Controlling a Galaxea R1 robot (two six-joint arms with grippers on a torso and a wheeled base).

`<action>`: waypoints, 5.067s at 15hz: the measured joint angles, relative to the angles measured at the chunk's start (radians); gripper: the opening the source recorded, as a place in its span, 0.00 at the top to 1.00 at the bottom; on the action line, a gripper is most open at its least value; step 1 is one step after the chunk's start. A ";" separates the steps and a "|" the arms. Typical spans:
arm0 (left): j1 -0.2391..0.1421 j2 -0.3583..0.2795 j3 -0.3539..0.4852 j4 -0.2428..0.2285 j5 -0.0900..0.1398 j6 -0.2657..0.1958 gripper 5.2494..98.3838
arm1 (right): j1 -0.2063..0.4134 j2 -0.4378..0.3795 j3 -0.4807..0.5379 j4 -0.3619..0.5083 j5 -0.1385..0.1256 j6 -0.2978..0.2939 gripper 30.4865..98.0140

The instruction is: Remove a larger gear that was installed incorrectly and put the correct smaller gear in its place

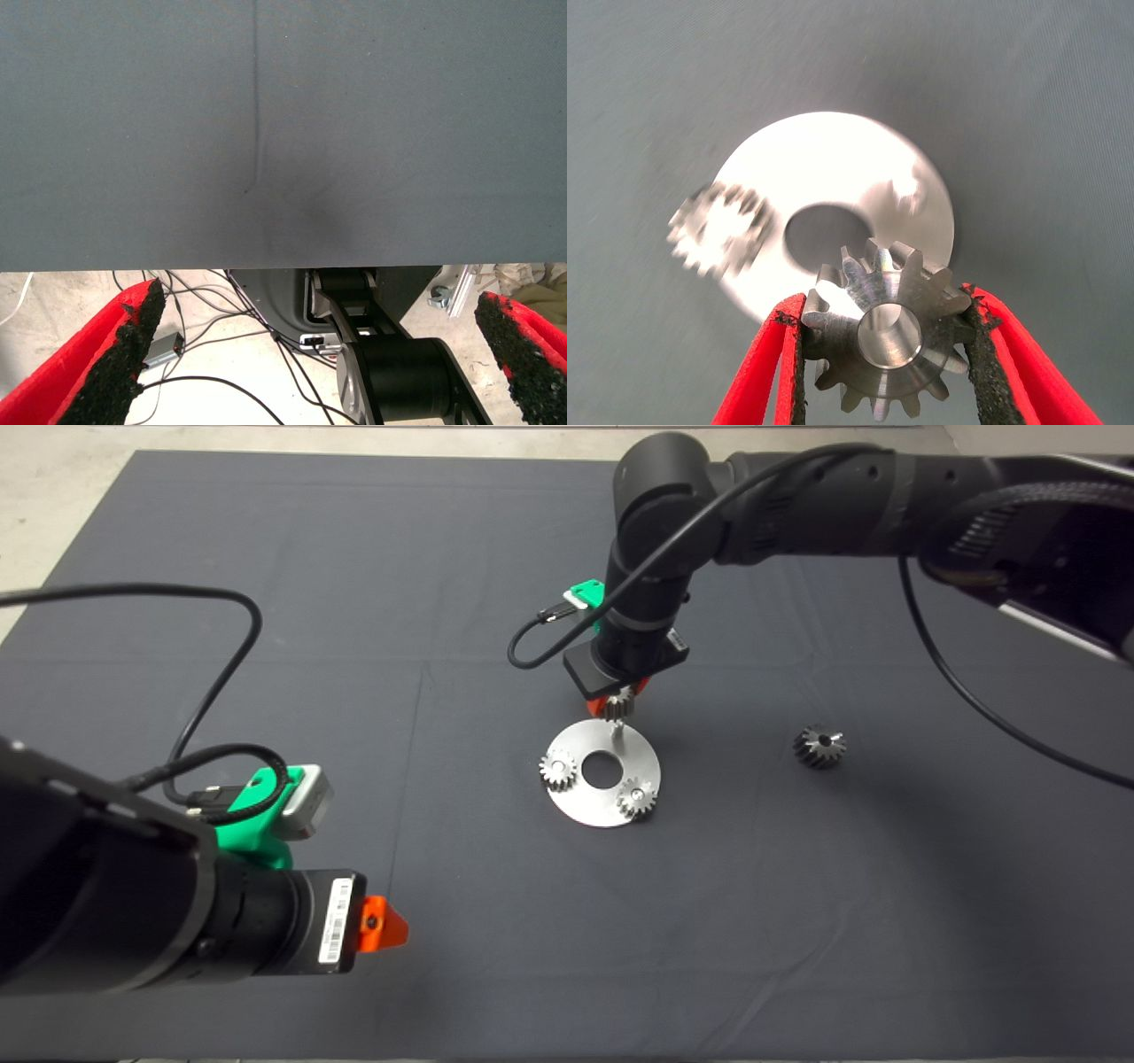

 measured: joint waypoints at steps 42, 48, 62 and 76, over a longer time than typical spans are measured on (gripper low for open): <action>0.021 -0.002 -0.015 0.048 0.000 -0.004 0.10 | -0.238 -0.118 0.307 -0.727 0.000 0.119 0.92; 0.026 -0.002 -0.017 0.064 0.000 -0.004 0.10 | -0.238 -0.128 0.294 -0.742 -0.003 0.106 0.92; 0.028 0.000 -0.026 0.067 0.000 -0.004 0.10 | -0.276 -0.122 0.270 -0.752 -0.007 0.102 0.92; 0.031 0.014 -0.026 0.082 0.000 -0.004 0.10 | -0.296 -0.096 0.212 -0.789 -0.002 0.102 0.92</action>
